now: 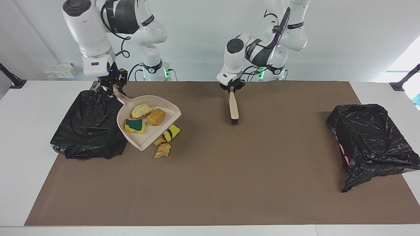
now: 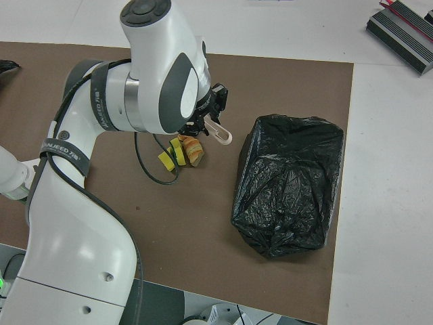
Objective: Sweep and dump trash in bin
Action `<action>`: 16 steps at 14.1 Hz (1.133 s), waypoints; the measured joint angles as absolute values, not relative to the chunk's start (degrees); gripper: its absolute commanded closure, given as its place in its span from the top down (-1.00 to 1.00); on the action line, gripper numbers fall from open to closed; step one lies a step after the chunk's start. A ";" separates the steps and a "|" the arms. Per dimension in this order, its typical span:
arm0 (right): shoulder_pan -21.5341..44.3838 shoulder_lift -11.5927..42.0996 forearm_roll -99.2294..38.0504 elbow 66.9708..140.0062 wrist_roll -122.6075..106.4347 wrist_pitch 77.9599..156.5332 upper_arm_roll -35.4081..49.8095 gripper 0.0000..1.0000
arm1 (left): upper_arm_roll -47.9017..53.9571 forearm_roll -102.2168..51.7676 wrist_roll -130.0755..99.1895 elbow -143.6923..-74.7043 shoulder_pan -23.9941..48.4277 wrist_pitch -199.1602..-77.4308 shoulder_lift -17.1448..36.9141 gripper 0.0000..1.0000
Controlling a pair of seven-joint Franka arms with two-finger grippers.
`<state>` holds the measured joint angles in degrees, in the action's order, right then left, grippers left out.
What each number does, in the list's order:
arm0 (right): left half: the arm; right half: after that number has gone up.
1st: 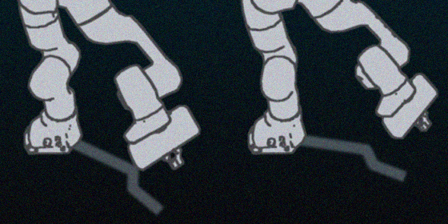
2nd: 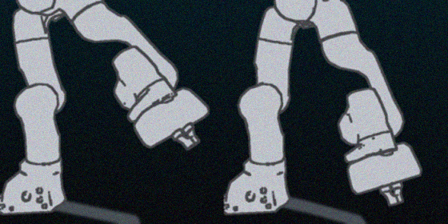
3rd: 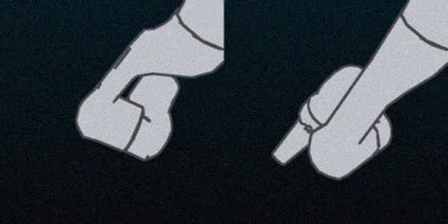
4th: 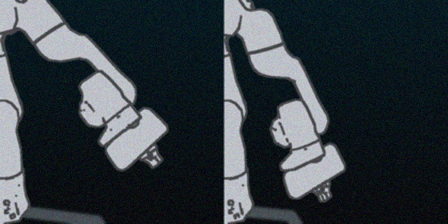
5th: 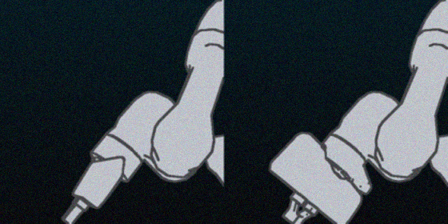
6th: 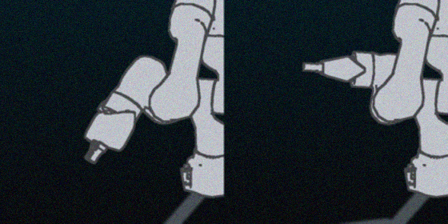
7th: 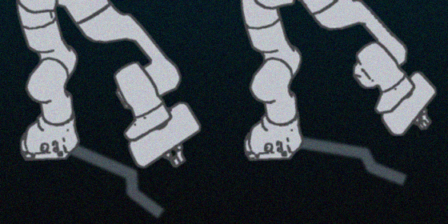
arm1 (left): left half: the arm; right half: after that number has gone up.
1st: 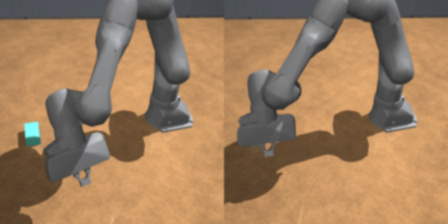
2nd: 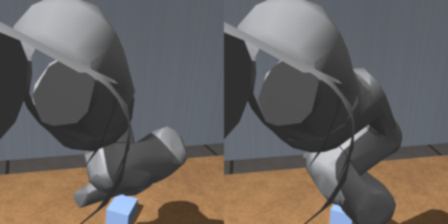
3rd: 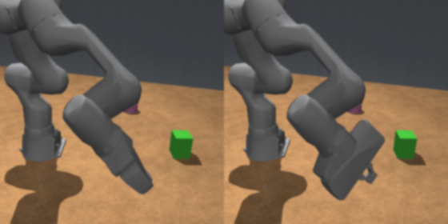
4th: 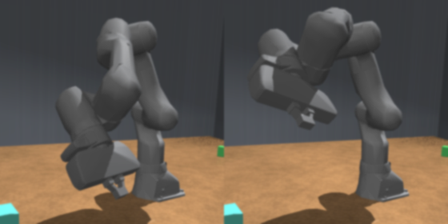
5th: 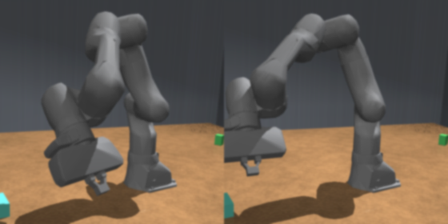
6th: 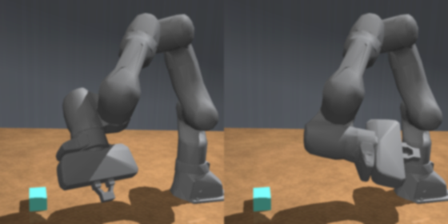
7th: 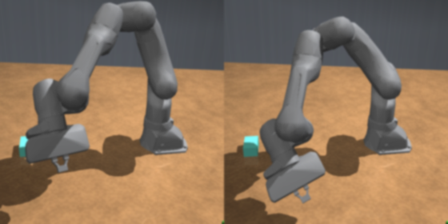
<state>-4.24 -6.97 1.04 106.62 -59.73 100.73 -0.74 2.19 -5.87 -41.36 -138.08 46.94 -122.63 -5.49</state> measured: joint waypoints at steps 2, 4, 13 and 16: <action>-9.80 -6.98 0.34 106.50 -69.73 100.73 -2.82 -1.00 | 1.91 -6.00 -40.85 -138.17 46.94 -122.87 -5.45 1.00; -13.35 -7.06 0.47 106.35 -78.18 100.73 -5.83 -1.00 | 1.71 -6.20 -40.83 -138.17 46.93 -122.87 -5.44 1.00; -21.82 -5.64 13.40 106.70 -98.07 106.91 -8.14 -1.00 | 0.67 -6.31 -35.03 -125.93 36.89 -110.17 -5.82 1.00; -21.57 -4.32 18.52 107.46 -98.49 109.57 -7.89 -1.00 | 0.29 -6.31 -24.57 -121.22 29.85 -106.35 -5.95 1.00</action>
<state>-21.57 -4.32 18.52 107.46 -98.49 109.57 -7.89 0.29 -6.31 -24.57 -121.22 29.85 -106.35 -5.95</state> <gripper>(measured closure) 0.678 0.000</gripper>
